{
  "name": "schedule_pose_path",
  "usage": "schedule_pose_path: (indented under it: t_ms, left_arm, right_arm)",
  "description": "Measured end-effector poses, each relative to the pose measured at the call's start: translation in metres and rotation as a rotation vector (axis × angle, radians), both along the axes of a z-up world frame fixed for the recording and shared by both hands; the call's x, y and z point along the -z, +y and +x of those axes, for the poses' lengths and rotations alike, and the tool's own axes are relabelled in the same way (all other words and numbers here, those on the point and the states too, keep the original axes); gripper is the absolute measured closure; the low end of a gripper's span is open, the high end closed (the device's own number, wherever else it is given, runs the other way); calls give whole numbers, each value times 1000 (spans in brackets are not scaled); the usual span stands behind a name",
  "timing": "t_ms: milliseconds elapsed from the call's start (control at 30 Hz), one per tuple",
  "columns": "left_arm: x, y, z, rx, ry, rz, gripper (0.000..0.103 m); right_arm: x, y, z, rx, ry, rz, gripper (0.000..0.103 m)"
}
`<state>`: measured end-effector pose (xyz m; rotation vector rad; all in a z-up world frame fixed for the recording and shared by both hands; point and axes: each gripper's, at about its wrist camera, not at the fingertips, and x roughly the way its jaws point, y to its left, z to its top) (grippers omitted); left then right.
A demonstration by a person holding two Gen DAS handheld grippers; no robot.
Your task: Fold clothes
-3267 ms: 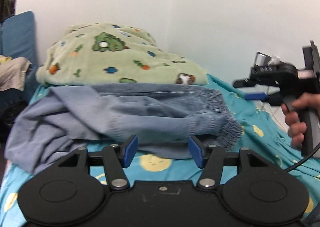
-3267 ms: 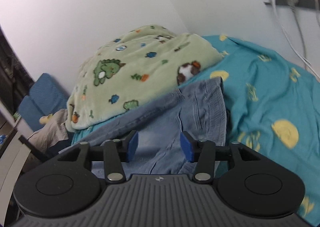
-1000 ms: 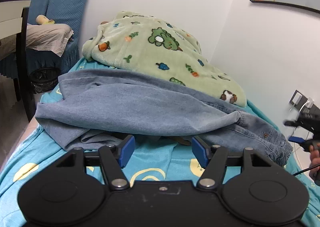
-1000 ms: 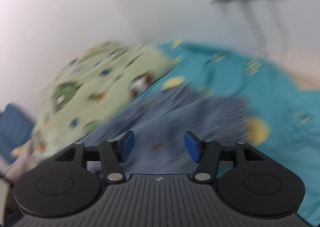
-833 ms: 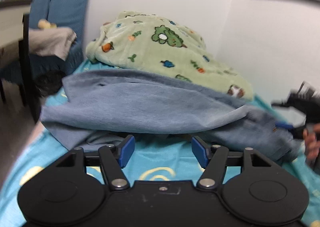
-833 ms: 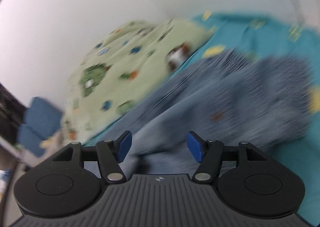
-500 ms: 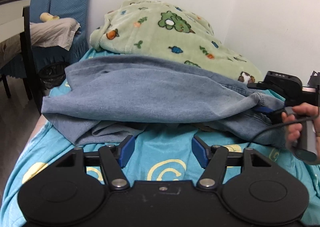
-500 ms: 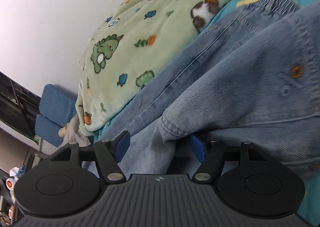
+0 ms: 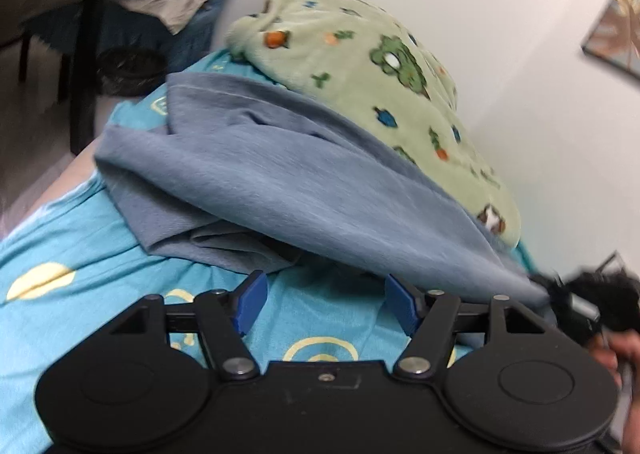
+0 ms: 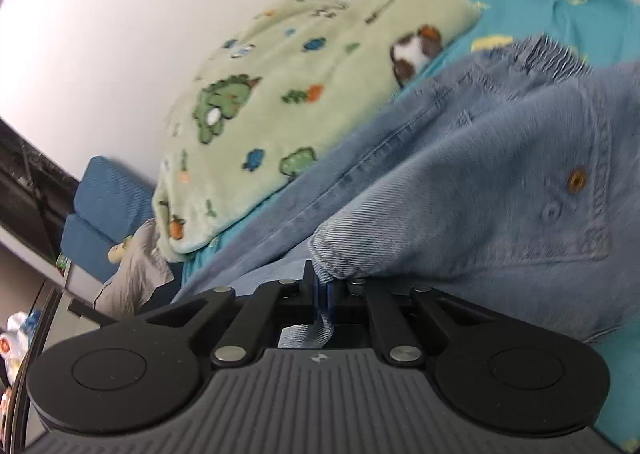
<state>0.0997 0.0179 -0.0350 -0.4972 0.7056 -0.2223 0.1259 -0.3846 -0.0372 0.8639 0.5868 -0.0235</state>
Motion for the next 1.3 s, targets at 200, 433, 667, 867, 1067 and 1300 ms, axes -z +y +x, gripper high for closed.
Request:
schedule_pose_path:
  t_ms: [200,433,667,867,1067,1300]
  left_arm:
    - [-8,21,-9,-56,16,-116,38]
    - [3,32,-12,-114,85,-173,38]
    - [4,31,-13,-142,92,-137,38]
    - [-1,19,-18,-135,49,-64,38]
    - [-3,4,-17,-104,20,-7,38]
    - [-5,9,-19,-143,4,33,38]
  right_arm:
    - [-14,15,-65,16,50,28,99]
    - [43,30,-103,21,333,28,100]
    - [36,42,-103,15,327,-106,85]
    - [5,52,-115,-2,206,-343,64]
    - [-17,38,-137,176,75,-399,32]
    - [3,73,-75,-143,9,-314,69]
